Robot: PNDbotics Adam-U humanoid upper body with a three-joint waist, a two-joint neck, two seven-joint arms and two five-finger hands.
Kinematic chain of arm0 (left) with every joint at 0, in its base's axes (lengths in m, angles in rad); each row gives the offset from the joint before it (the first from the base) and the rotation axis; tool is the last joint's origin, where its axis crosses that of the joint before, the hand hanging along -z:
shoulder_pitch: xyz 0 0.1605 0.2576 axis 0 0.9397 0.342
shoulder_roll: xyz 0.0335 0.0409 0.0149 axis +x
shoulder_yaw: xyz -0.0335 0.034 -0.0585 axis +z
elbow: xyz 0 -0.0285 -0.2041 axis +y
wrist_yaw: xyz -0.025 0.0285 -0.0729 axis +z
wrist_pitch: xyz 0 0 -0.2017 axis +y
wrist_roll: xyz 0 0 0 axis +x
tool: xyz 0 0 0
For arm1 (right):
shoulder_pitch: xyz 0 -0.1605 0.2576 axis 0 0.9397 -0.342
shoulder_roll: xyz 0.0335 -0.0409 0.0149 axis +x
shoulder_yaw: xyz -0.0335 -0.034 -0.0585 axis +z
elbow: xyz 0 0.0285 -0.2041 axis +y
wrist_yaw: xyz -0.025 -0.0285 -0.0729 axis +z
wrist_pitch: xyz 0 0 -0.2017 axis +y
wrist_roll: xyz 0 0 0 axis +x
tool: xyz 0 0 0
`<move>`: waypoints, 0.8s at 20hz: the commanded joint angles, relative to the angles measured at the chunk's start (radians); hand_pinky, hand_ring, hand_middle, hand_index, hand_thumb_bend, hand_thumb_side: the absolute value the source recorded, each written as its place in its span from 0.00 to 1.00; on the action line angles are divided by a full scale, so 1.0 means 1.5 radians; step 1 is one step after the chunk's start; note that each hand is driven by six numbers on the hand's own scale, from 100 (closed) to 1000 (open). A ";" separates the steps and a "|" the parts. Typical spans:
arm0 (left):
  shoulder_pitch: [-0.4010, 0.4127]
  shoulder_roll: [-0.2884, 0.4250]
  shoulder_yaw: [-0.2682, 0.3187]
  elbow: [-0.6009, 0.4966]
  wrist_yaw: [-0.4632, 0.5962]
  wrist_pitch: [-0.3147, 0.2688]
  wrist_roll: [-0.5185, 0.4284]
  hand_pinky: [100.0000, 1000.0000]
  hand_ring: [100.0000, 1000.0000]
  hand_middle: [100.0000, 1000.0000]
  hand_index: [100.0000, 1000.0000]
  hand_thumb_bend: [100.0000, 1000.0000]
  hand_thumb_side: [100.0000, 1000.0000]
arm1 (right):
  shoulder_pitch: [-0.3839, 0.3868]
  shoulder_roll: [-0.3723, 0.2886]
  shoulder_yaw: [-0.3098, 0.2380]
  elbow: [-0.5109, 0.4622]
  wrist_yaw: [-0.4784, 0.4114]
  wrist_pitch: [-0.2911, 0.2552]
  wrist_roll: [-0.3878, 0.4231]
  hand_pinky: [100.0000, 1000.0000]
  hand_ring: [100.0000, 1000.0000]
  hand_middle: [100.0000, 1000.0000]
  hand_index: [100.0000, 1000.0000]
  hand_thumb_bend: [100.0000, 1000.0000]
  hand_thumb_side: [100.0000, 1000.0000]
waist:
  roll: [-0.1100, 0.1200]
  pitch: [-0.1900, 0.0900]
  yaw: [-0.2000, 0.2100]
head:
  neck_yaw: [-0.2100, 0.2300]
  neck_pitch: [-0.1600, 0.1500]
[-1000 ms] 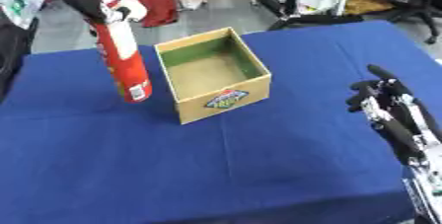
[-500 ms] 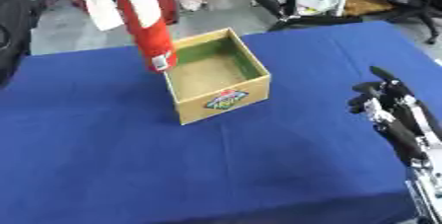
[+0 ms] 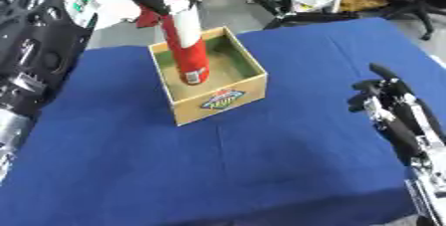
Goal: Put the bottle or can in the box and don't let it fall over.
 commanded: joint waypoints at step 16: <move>0.393 0.162 0.141 -0.543 0.643 0.129 0.039 0.69 0.71 0.83 0.93 0.00 0.37 | -0.004 -0.009 -0.017 -0.007 -0.002 0.000 -0.014 0.53 0.55 0.61 0.93 0.01 0.40 | -0.010 0.011 0.036 | -0.018 -0.001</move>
